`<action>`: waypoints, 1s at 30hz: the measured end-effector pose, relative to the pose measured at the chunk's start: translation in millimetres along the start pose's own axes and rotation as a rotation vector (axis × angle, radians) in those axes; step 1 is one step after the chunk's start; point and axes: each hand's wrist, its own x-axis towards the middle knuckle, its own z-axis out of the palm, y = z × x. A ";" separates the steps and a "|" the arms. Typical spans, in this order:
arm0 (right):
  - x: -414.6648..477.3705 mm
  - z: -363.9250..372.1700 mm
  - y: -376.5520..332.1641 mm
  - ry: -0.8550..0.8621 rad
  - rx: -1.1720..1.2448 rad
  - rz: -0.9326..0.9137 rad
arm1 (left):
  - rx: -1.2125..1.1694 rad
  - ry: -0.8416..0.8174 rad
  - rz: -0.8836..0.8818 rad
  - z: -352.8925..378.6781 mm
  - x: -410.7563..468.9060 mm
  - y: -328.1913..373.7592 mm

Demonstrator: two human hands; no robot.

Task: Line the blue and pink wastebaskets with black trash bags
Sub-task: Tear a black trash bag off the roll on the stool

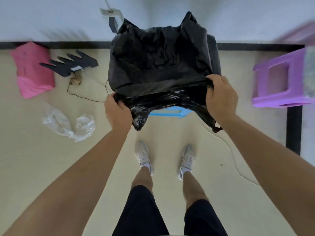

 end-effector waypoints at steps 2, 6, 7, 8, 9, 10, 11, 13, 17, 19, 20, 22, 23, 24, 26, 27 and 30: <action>2.7 -35.9 -22.4 0.045 0.006 -0.024 | -0.076 0.063 0.046 -28.1 3.6 34.5; -5.4 -109.7 -44.7 0.165 -0.017 -0.015 | -0.165 0.036 0.210 -75.4 3.5 103.0; -13.1 -126.9 -46.2 0.200 -0.023 0.019 | -0.154 -0.005 0.264 -84.7 -1.2 117.1; -23.6 -141.5 -45.2 0.240 -0.030 0.073 | -0.136 -0.052 0.325 -91.5 -7.5 128.7; -37.3 -156.0 -42.6 0.280 -0.040 0.139 | -0.106 -0.103 0.401 -97.0 -15.1 139.5; -53.2 -167.2 -38.7 0.305 -0.050 0.212 | -0.062 -0.152 0.480 -101.2 -23.8 147.4; -75.1 -180.7 -32.9 0.329 -0.062 0.300 | -0.007 -0.217 0.573 -104.8 -35.8 157.1; -126.3 -206.8 -17.7 0.322 -0.116 0.458 | 0.058 -0.351 0.766 -110.1 -66.3 176.7; -244.8 -265.0 23.7 0.259 -0.211 0.744 | -0.002 -0.577 1.056 -111.8 -146.6 222.3; -317.2 -293.4 43.5 0.295 -0.244 0.932 | -0.025 -0.704 1.176 -111.2 -201.0 241.6; -348.9 -302.3 51.3 0.320 -0.247 1.001 | -0.030 -0.753 1.227 -111.7 -225.6 248.9; -427.2 -317.5 61.4 0.413 -0.238 1.147 | -0.041 -0.861 1.371 -114.7 -290.7 259.6; -467.7 -320.7 63.4 0.455 -0.228 1.218 | -0.040 -0.910 1.459 -118.1 -325.6 260.5; -509.7 -322.4 63.1 0.490 -0.222 1.281 | -0.029 -0.953 1.546 -121.4 -362.3 259.0; -586.5 -317.3 58.1 0.537 -0.218 1.375 | 0.007 -1.010 1.670 -127.8 -430.3 249.1; -628.3 -313.7 53.2 0.564 -0.220 1.428 | 0.020 -1.062 1.707 -130.4 -468.7 238.9; -744.9 -295.5 36.4 0.599 -0.247 1.586 | 0.050 -1.236 1.771 -137.7 -580.4 192.4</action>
